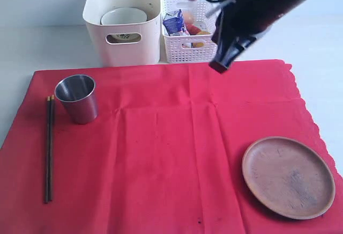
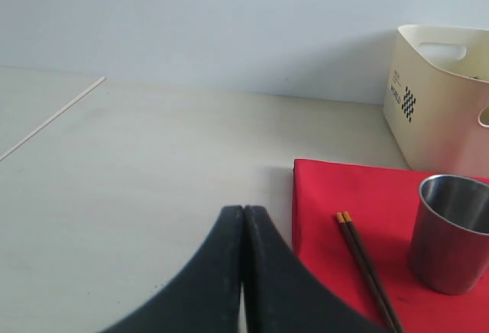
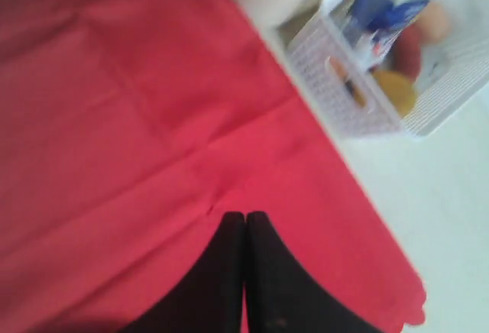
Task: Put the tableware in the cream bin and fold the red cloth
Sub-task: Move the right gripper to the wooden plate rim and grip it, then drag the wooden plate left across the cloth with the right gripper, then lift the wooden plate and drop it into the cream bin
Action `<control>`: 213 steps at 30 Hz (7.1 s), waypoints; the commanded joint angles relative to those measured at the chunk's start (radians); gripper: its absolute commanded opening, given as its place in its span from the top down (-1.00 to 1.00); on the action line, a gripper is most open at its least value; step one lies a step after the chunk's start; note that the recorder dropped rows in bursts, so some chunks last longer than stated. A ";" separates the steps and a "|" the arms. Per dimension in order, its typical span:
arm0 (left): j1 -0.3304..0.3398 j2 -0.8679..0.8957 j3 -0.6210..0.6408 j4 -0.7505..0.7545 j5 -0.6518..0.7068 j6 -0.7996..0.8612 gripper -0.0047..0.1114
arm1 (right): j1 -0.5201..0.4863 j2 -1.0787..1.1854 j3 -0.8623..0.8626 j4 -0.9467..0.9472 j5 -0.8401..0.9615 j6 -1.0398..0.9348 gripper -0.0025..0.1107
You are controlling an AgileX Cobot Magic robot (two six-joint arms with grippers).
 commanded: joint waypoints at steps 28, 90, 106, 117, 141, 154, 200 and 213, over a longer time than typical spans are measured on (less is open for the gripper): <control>-0.007 -0.002 0.000 -0.007 -0.005 -0.001 0.90 | -0.353 0.086 0.307 0.083 0.123 -0.042 0.96; -0.007 -0.002 0.000 -0.007 -0.005 -0.001 0.90 | -0.353 0.262 0.344 0.076 0.036 -0.042 0.28; -0.007 -0.002 0.000 -0.007 -0.005 -0.001 0.90 | -0.353 0.262 0.284 0.450 0.038 -0.043 0.96; -0.007 -0.002 0.000 -0.007 -0.005 -0.001 0.90 | -0.353 0.262 0.255 0.755 0.012 -0.043 0.96; -0.007 -0.002 0.000 -0.007 -0.005 -0.001 0.90 | -0.353 0.373 0.255 0.937 -0.063 -0.069 0.24; -0.007 -0.002 0.000 -0.007 -0.005 -0.001 0.90 | -0.282 0.413 0.255 0.966 -0.103 -0.174 0.29; -0.007 -0.002 0.000 -0.007 -0.005 -0.001 0.90 | -0.282 0.423 -0.202 1.706 -0.023 -0.462 0.96; -0.007 -0.002 0.000 -0.007 -0.005 -0.001 0.90 | -0.282 0.588 -0.417 1.730 -0.071 -0.459 0.96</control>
